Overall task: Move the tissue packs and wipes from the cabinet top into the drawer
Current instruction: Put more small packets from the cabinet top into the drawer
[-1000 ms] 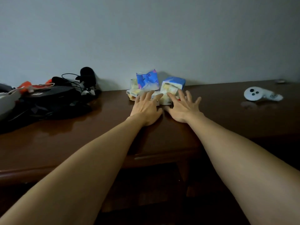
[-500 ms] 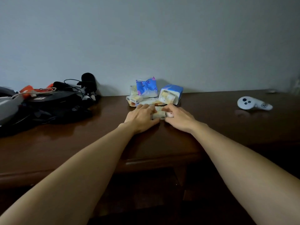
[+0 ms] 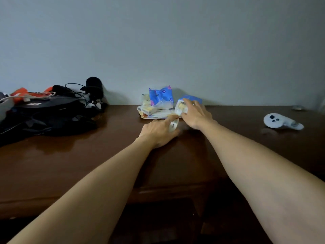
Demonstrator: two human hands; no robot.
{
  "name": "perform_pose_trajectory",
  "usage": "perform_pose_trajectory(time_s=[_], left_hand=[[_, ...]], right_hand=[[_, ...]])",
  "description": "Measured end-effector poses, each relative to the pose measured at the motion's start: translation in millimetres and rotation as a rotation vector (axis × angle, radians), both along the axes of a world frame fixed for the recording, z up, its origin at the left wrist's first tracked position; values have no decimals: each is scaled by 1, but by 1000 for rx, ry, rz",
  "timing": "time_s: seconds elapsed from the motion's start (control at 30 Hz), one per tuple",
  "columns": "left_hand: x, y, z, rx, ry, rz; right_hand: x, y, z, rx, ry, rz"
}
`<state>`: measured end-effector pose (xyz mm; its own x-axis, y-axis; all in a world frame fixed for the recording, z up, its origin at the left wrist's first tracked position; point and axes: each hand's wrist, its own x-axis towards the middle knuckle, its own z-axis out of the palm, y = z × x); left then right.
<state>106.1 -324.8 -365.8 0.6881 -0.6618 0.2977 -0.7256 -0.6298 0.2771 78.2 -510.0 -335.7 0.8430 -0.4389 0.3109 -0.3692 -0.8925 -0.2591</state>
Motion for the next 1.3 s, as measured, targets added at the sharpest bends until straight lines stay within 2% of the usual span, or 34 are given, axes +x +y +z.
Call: perform_pose_trajectory(time_s=[0.07,0.2,0.37,0.47,0.6,0.7,0.8,0.87,0.93,1.07,1.13,1.23,1.3], left_hand=[[6,-3,-3,-46,-8,-11],[6,-4,-3,-90,-9,-7],[-15,14,4,-90,8,14],[-47,42,6,-97,-11,9],[-115,107,11,-163,-2,-2],[-178,164,-2,-292,-104,2],[-237,217,-40,-384,-249,-33],[-268,248,-83,-374,-255,-47],[-290,278,-133,-349,-159,10],[-300,324,-231,-181,207,239],[-294,340,-273,-124,331,331],[-291,358,-325,-67,447,471],[-289,363,-352,-56,538,554]], right_hand=[[20,-2,-13,-1,77,-33],[29,1,-29,-52,107,-92],[-14,19,-23,-91,151,-55],[-58,42,-25,-99,102,-25],[-126,88,-24,-115,-15,49],[-181,138,-37,-82,-251,164],[-239,195,-68,-8,-571,265],[-274,228,-107,96,-645,316],[-300,253,-161,190,-540,328],[-317,281,-267,485,34,216],[-308,282,-307,600,258,153],[-287,279,-358,649,484,124],[-269,280,-384,671,558,99]])
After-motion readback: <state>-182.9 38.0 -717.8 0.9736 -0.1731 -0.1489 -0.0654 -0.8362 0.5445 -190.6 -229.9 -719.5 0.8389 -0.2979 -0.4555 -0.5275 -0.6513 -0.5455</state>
